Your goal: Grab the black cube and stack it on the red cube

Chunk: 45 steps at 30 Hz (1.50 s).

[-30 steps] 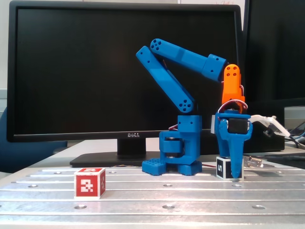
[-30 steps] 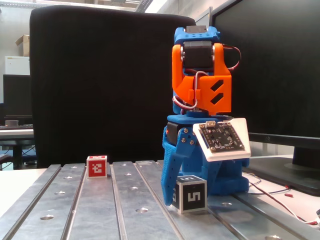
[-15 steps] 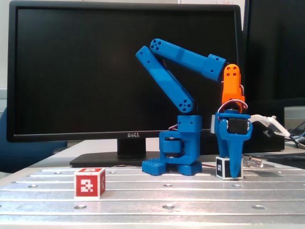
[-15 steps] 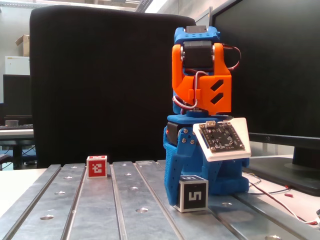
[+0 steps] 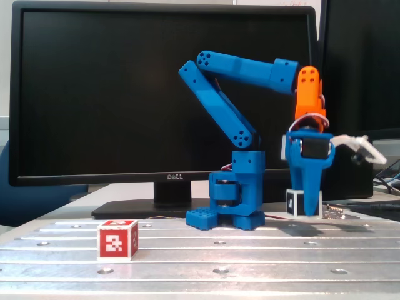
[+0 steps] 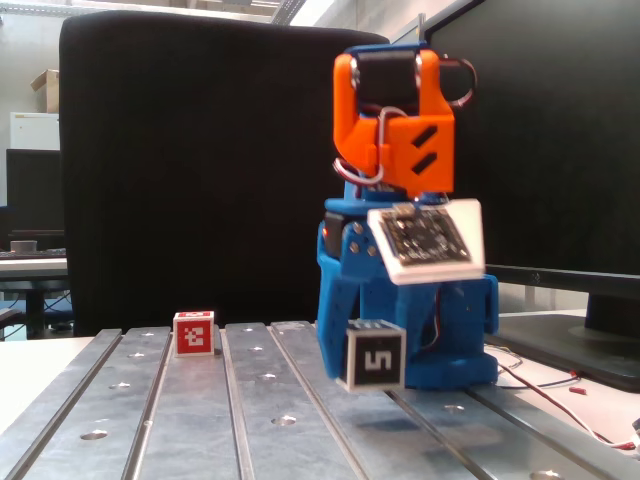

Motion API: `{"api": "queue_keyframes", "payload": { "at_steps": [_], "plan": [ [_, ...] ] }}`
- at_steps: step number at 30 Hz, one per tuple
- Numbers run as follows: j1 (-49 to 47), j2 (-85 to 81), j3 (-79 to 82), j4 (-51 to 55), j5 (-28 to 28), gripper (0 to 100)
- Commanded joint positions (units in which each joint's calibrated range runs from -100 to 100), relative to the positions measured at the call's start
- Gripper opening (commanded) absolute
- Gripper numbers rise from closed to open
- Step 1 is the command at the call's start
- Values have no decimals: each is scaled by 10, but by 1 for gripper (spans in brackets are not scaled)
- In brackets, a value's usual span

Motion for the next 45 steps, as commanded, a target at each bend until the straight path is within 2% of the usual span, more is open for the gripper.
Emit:
{"api": "queue_keyframes", "payload": {
  "at_steps": [1,4,10,20,23,27,35,45],
  "plan": [
    [20,1,-73,42,4,15],
    [41,2,-113,67,12,15],
    [117,2,-153,80,79,15],
    [332,7,-151,76,223,15],
    [393,35,-164,76,229,15],
    [406,94,-219,75,242,15],
    [478,230,-374,128,325,15],
    [580,259,-433,175,419,16]
  ]
}}
